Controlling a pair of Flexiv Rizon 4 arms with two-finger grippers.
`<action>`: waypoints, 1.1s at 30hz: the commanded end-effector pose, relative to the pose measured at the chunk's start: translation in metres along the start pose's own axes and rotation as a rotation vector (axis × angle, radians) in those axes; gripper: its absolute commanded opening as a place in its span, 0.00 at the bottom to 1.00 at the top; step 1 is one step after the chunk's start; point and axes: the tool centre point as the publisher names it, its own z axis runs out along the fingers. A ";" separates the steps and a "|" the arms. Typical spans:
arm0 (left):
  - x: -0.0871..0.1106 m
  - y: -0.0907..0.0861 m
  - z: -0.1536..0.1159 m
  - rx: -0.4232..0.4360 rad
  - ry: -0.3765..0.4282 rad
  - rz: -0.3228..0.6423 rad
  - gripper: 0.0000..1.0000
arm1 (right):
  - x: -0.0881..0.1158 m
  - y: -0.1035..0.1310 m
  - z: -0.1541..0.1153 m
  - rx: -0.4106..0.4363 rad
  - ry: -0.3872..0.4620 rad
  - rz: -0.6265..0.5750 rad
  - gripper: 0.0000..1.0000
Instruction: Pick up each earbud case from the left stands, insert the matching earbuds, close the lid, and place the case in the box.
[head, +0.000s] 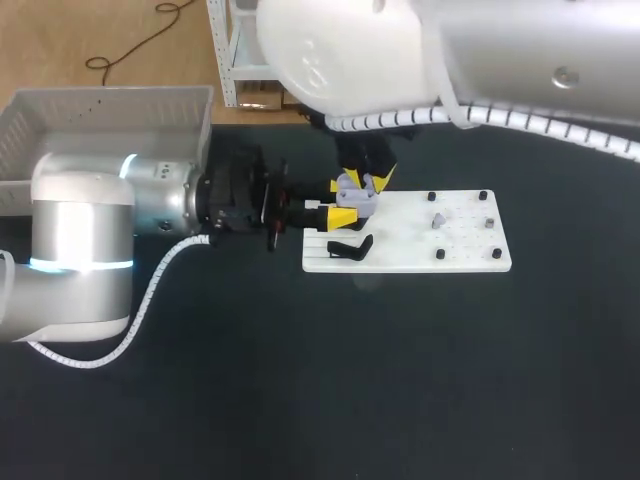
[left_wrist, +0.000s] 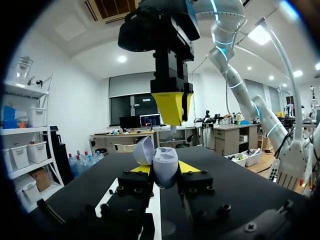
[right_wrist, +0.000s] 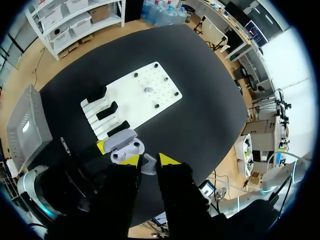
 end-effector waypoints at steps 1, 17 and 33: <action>0.001 -0.001 0.001 -0.005 0.000 0.002 0.00 | -0.003 0.009 0.000 0.022 0.001 -0.006 0.00; 0.001 -0.001 0.001 -0.005 0.000 0.002 0.00 | -0.003 0.013 0.008 0.049 0.013 -0.023 0.00; 0.001 -0.001 0.001 -0.005 0.000 0.002 0.00 | -0.007 0.014 0.016 0.074 0.052 -0.018 0.00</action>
